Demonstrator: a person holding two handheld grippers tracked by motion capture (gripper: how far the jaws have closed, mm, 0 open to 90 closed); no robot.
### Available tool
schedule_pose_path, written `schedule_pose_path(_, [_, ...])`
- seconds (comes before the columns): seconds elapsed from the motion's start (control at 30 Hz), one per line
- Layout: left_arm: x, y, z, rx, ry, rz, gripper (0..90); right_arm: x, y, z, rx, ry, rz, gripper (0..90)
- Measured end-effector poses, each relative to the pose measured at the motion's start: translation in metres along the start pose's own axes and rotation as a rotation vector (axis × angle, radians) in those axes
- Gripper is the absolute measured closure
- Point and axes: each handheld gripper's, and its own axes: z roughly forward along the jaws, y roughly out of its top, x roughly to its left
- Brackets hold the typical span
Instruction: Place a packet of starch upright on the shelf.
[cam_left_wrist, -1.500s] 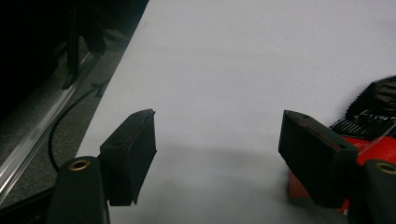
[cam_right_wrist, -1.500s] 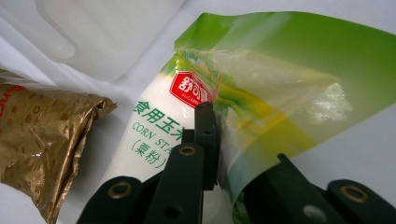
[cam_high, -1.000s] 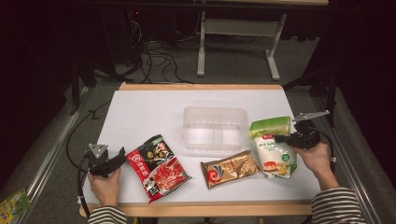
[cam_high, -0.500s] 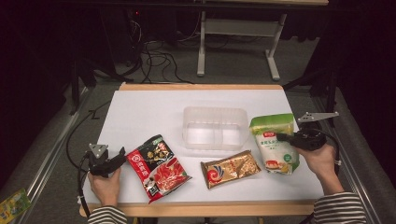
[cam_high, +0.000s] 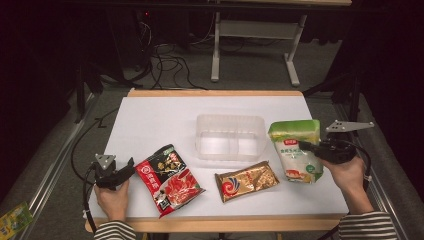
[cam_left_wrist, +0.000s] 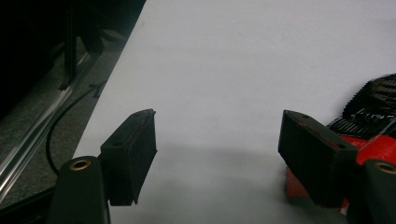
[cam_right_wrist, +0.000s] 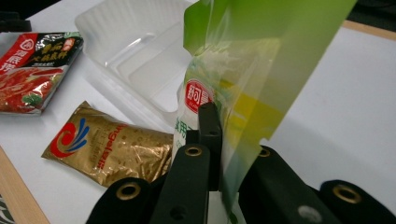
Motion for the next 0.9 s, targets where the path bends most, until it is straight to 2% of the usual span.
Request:
schedule_pose_path(0.33, [0.001,0.0,0.0,-0.005,-0.004,-0.007,28.2,0.01,0.006,-0.005,-0.034,0.032,-0.006,90.0])
schedule_pose_path(0.67, [0.001,0.0,0.0,-0.005,-0.005,-0.008,28.1,0.021,0.015,-0.002,-0.05,0.067,-0.008,90.0])
schedule_pose_path(0.9, [0.001,0.0,-0.001,-0.006,-0.008,-0.008,28.1,0.031,0.023,0.001,-0.061,0.09,-0.026,90.0])
